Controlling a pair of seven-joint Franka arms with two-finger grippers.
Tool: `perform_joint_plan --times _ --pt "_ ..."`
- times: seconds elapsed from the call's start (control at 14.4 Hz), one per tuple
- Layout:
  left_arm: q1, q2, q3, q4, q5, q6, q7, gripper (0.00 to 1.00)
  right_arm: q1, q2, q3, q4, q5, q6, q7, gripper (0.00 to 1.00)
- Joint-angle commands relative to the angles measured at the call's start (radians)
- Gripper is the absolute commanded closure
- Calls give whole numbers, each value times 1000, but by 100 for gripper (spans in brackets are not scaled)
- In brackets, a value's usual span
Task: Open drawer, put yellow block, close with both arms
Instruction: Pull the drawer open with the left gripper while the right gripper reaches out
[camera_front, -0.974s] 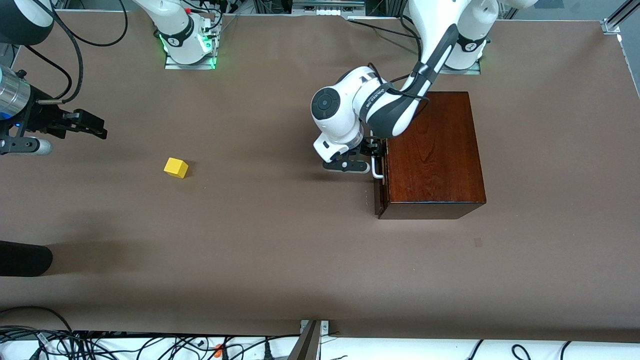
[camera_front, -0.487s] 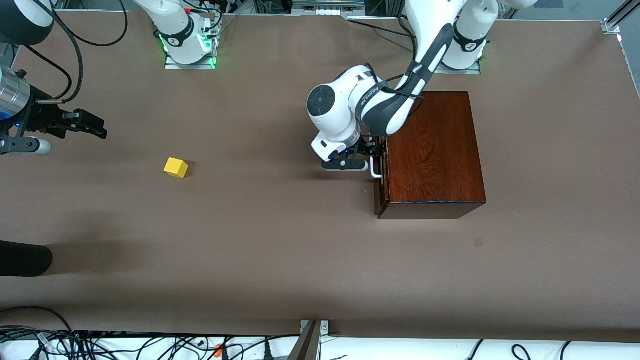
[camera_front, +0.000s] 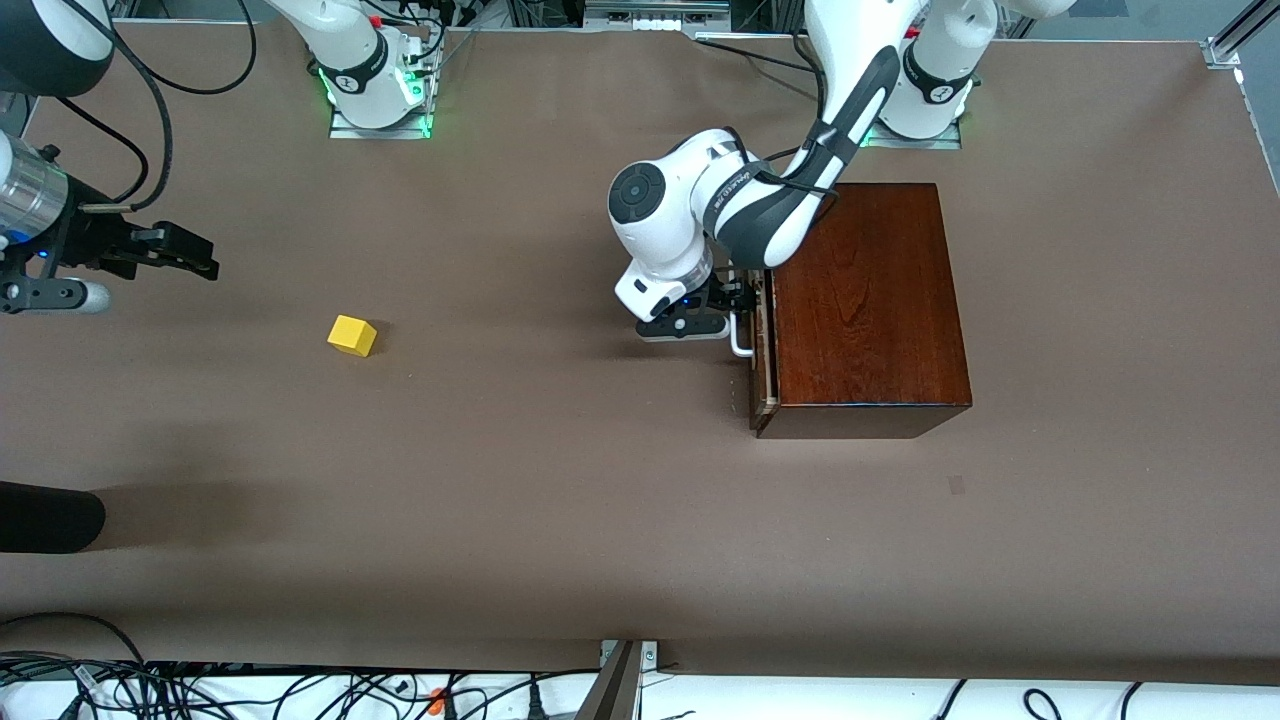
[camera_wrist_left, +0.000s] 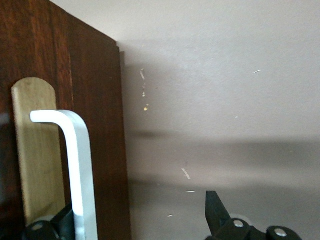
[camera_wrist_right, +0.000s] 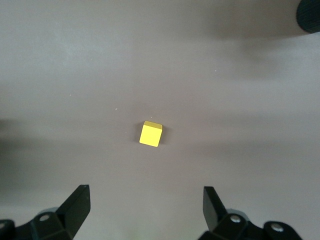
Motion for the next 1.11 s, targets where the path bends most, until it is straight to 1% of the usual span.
perform_joint_plan --times 0.0,0.14,0.35,0.42,0.63,0.83,1.04 --pt "-23 37 -6 22 -66 71 -31 0 12 8 1 9 10 0 6 0" --pt "-23 52 -6 69 -88 71 -31 0 11 8 -2 9 10 -2 5 0" --pt "-25 80 -6 141 -152 74 -31 0 12 8 -1 9 10 -2 5 0" --pt "-25 83 -6 151 -156 92 -31 0 12 8 -1 9 9 -2 5 0" --pt "-25 85 -6 151 -215 147 -31 0 12 4 -1 9 9 -5 5 0" --pt "-25 86 -6 151 -220 151 -31 0 12 -7 1 10 9 -11 5 0" --pt "-29 95 -6 143 -215 147 -32 0 12 -23 -4 62 9 -35 -2 0"
